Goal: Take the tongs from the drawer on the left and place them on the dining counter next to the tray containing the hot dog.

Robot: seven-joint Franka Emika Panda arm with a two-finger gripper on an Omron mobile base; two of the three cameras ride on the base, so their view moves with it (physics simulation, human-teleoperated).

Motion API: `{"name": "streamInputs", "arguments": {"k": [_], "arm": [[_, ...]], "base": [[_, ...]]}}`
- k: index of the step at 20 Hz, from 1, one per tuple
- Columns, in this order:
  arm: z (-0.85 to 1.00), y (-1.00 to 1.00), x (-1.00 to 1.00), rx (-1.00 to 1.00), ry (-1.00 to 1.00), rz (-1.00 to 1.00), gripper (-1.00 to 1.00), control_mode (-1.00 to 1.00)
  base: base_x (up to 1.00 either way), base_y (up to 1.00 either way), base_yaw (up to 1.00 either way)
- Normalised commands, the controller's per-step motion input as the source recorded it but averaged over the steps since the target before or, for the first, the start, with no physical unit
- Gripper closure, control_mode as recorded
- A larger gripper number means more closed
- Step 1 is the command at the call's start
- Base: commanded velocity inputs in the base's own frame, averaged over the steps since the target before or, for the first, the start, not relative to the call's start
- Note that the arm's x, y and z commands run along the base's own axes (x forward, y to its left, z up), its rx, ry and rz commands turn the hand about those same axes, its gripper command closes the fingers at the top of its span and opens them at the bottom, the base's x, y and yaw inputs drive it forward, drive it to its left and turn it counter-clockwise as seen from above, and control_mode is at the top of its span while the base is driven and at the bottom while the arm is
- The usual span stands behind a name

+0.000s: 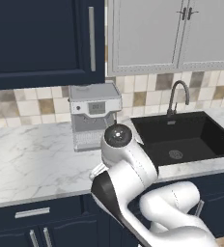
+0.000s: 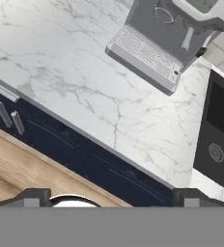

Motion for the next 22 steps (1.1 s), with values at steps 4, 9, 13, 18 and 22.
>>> {"name": "streamInputs", "arguments": {"k": [4,9,13,18,22], "arm": [[-0.16,0.25,-0.03,-0.03,0.0,0.07,-1.0,-1.0],[-0.18,0.19,0.0,-0.04,0.0,0.05,-1.0,-1.0],[-0.18,0.25,0.0,-0.04,0.0,0.05,-1.0,-1.0],[-0.19,0.25,0.0,-0.04,0.0,0.05,-1.0,-1.0],[-0.15,0.23,0.0,-0.03,-0.02,0.06,-1.0,-1.0]], "base": [[0.0,0.0,0.0],[0.0,0.0,0.0],[0.0,0.0,0.0],[0.0,0.0,0.0],[0.0,0.0,0.0]]}}
